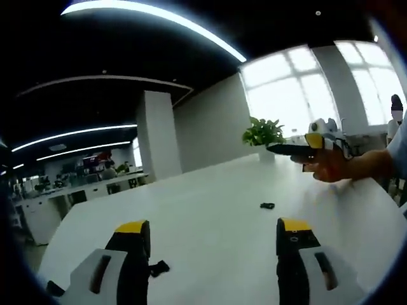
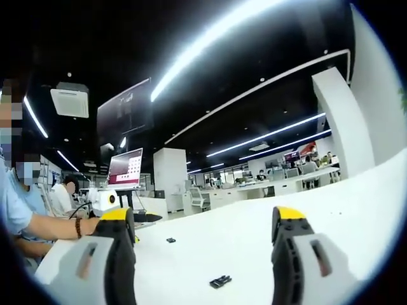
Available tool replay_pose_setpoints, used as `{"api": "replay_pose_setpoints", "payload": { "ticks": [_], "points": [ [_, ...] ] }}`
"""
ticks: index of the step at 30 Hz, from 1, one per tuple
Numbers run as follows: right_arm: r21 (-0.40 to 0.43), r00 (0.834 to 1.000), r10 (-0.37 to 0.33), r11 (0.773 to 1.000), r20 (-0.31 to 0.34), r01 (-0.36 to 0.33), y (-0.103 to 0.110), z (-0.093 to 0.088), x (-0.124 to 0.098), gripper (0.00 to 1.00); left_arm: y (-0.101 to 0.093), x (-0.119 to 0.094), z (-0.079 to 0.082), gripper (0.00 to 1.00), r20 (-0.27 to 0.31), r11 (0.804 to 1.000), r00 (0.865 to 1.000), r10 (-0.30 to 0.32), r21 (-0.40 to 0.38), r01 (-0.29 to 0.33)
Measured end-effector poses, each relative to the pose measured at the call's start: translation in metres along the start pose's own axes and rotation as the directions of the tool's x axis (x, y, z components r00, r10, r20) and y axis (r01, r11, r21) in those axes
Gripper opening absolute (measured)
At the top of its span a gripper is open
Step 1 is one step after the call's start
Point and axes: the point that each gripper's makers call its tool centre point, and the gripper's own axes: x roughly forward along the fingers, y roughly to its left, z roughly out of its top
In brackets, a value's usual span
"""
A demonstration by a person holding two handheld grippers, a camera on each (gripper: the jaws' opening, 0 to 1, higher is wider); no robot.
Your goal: Snap the two parts of the plastic buckle together until the buckle closes and remains connected.
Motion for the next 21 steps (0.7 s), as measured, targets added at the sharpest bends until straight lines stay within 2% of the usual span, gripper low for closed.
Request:
{"api": "replay_pose_setpoints", "payload": {
  "ticks": [6,11,16,21],
  "points": [
    [0.012,1.000,0.003,1.000,-0.003,-0.003,0.002,-0.001,0.001,0.91,0.007,-0.004,0.001,0.79,0.017,0.998,1.000,0.017,-0.059,-0.016],
    [0.013,1.000,0.007,1.000,-0.011,-0.007,0.002,-0.003,0.001,0.91,0.022,-0.009,-0.003,0.79,0.011,0.991,0.997,0.079,-0.105,-0.078],
    [0.010,1.000,0.001,1.000,-0.016,-0.001,0.001,-0.005,0.001,0.92,0.023,-0.012,0.006,0.82,0.062,0.991,0.994,0.091,-0.102,-0.084],
    [0.015,1.000,0.009,1.000,-0.027,-0.008,0.005,-0.007,0.001,0.92,0.021,-0.011,0.005,0.82,0.050,0.992,0.995,0.088,-0.098,-0.083]
  ]
}}
